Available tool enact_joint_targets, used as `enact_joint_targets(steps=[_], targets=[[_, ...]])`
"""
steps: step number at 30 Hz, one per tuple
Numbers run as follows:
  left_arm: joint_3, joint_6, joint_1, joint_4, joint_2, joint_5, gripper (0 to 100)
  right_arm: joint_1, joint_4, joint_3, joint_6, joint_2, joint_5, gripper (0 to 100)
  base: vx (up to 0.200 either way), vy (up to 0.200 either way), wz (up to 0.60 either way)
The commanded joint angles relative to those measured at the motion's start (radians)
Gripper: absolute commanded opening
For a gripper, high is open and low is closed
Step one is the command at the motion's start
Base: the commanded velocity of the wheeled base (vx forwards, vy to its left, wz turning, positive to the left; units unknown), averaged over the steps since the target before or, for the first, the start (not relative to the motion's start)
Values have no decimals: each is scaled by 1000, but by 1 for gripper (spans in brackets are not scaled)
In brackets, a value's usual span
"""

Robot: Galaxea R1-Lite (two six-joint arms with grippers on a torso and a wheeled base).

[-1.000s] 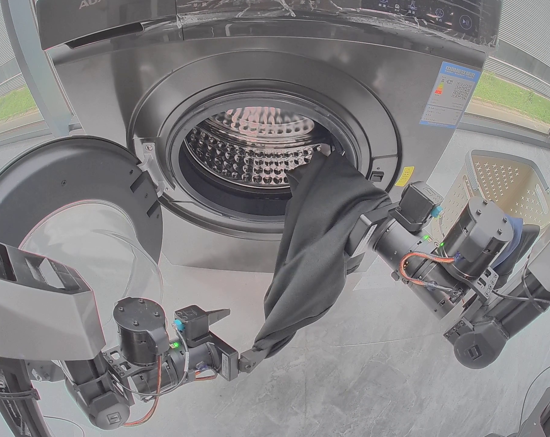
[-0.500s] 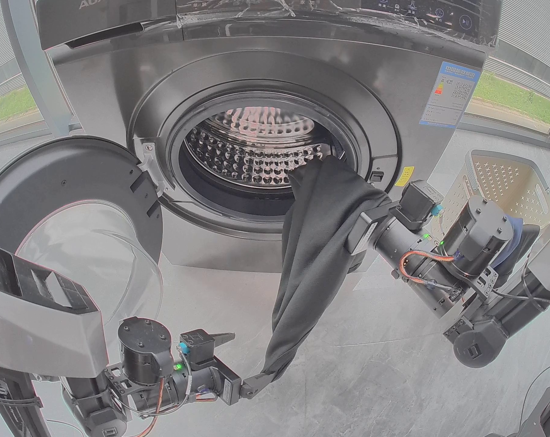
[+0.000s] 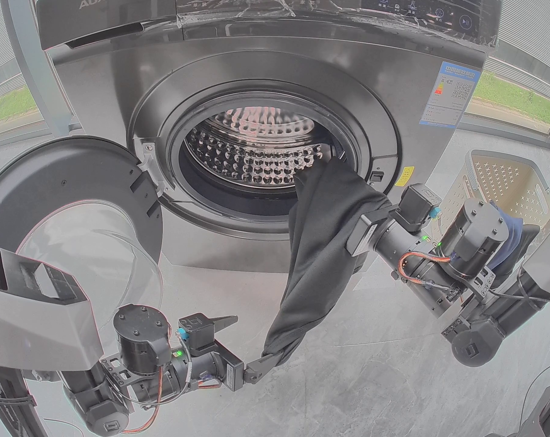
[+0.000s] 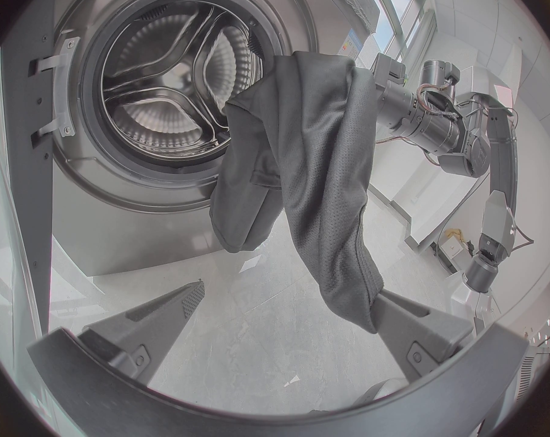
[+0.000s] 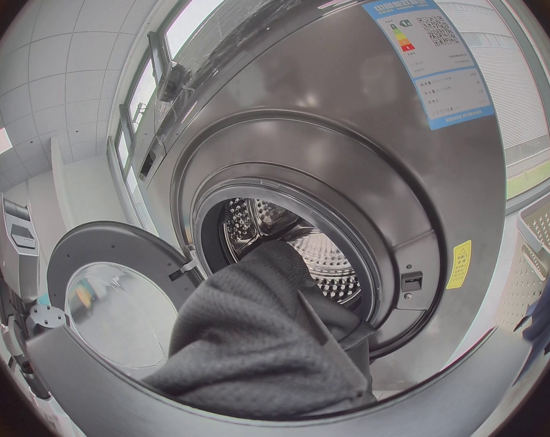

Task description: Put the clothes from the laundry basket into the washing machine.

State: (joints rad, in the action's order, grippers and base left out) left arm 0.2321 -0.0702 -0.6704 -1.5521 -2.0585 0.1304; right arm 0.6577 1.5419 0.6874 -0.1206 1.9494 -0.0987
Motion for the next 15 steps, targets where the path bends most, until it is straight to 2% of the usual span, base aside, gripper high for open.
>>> enact_joint_targets(steps=[1,15], targets=[[-4,0,0,-2,12,0,100,-7,0,3,1,11,1,0,0,0,0],[-7,0,-11,-2,14,0,100,-55,-6,9,1,14,-3,0,0,0,0]])
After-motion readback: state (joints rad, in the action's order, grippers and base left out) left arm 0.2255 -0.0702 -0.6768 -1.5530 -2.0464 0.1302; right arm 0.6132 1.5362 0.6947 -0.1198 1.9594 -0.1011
